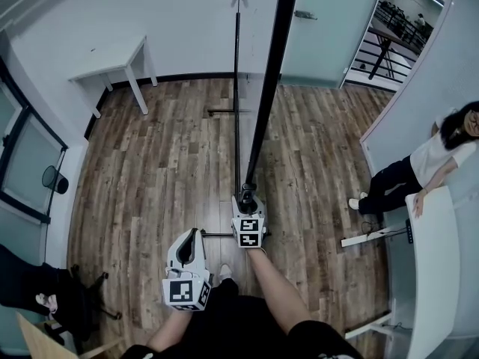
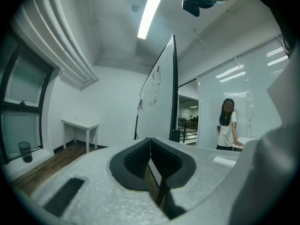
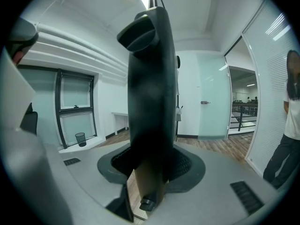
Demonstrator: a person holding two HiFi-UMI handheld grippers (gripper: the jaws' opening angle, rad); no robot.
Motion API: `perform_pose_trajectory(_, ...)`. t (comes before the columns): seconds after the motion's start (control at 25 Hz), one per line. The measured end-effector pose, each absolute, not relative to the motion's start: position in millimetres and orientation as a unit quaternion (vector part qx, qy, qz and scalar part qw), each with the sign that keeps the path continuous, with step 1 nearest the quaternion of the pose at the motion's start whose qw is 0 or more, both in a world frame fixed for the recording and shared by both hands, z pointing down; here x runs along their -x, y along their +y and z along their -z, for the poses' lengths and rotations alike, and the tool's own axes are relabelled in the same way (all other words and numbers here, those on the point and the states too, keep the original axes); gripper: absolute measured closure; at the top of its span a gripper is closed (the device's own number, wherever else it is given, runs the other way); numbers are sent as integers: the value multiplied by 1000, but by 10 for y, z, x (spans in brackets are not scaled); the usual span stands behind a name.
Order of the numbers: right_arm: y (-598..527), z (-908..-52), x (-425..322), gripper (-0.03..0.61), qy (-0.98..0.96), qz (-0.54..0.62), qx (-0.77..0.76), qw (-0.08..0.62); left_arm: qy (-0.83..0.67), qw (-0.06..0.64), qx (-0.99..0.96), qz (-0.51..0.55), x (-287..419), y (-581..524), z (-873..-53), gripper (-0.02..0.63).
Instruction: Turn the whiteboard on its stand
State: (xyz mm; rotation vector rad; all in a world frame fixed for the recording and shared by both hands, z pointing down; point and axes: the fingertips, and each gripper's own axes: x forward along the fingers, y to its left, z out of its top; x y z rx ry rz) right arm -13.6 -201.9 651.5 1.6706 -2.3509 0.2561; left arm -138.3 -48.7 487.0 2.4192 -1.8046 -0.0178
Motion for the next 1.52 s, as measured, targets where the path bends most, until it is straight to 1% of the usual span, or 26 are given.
perform_pose_trajectory(0.4, -1439, -6548, 148, 411, -810, -89, -566, 124, -609, 59, -791, 7, 1317, 125, -4876, 598)
perform_pose_trajectory(1.24, -96, -6565, 94, 411, -817, -91, -555, 128, -653, 46, -756, 0, 1272, 1907, -4748, 598)
perform_pose_trajectory(1.52, 216, -6581, 30, 411, -819, -84, -552, 134, -652, 42, -757, -1, 1212, 2244, -4662, 598)
